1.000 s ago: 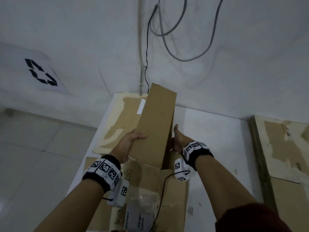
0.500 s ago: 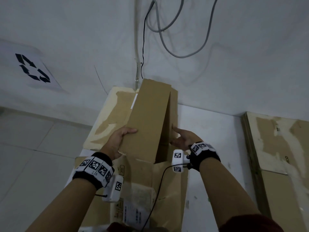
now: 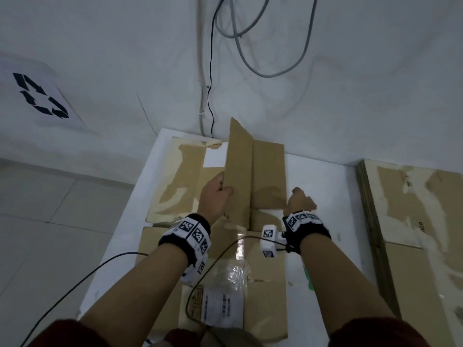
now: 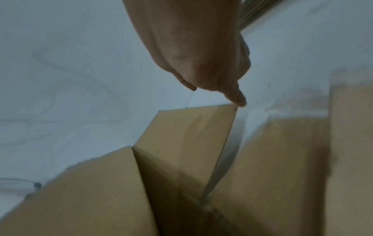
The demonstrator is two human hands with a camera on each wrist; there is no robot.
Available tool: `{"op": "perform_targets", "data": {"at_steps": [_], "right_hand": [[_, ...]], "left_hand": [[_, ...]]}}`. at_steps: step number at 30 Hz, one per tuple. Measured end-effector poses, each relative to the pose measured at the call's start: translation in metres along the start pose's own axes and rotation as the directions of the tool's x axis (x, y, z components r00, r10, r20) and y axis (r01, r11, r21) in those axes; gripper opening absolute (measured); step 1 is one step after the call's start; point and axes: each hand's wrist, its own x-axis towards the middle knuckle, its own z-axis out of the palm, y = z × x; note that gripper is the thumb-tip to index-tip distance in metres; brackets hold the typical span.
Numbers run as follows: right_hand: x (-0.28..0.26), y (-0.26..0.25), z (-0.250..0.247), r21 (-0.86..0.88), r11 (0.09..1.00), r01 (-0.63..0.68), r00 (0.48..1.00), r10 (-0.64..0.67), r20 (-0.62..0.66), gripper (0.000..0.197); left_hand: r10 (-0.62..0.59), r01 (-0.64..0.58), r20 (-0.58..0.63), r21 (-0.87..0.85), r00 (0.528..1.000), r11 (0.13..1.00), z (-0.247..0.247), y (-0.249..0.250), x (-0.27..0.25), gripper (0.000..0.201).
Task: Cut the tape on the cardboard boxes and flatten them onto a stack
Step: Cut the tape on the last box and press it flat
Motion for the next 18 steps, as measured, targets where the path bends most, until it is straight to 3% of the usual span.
{"op": "perform_targets", "data": {"at_steps": [2,3,6,8,10,11,12,14,16,18], "right_hand": [[-0.003,-0.006,-0.004,-0.003,1.000,0.025,0.998,-0.025,0.060,0.039],[-0.005,-0.009,-0.007,0.023,0.999,0.025,0.996,-0.027,0.085,0.037],[-0.006,-0.004,-0.008,0.249,0.966,-0.068,0.984,0.024,0.176,0.033],[-0.007,0.009,-0.001,0.228,0.973,-0.035,0.979,-0.013,0.204,0.034],[-0.017,0.023,0.004,0.131,0.983,0.125,0.975,-0.146,0.168,0.038],[-0.024,0.031,0.006,0.071,0.970,0.234,0.961,-0.242,0.132,0.040],[-0.032,0.041,0.007,-0.012,0.932,0.362,0.929,-0.359,0.094,0.043],[-0.041,0.067,0.008,-0.278,0.782,0.558,0.825,-0.560,0.082,0.051],[-0.050,0.095,0.010,-0.471,0.606,0.641,0.744,-0.641,0.188,0.054],[-0.057,0.124,0.013,-0.494,0.462,0.737,0.664,-0.634,0.397,0.056]], "left_hand": [[-0.037,0.034,0.061,0.043,0.997,0.998,0.008,-0.013,0.004,0.025],[-0.115,0.115,0.128,0.007,0.985,0.993,0.013,-0.015,0.004,0.025],[-0.311,0.327,0.329,0.007,0.892,0.945,0.033,-0.027,0.008,0.047],[-0.325,0.260,0.427,0.203,0.844,0.944,0.044,-0.044,0.009,0.043],[-0.315,0.092,0.508,0.416,0.802,0.905,0.044,-0.065,0.007,0.044],[-0.308,-0.019,0.512,0.537,0.802,0.843,0.039,-0.075,0.006,0.056],[-0.311,-0.137,0.496,0.677,0.811,0.723,0.034,-0.092,0.007,0.068],[-0.294,-0.220,0.370,0.872,0.881,0.438,0.019,-0.108,-0.004,0.076],[-0.181,-0.174,0.270,0.892,0.946,0.417,0.000,-0.123,-0.024,0.082],[-0.024,-0.173,0.200,0.897,0.979,0.406,-0.017,-0.145,-0.044,0.078]]}}
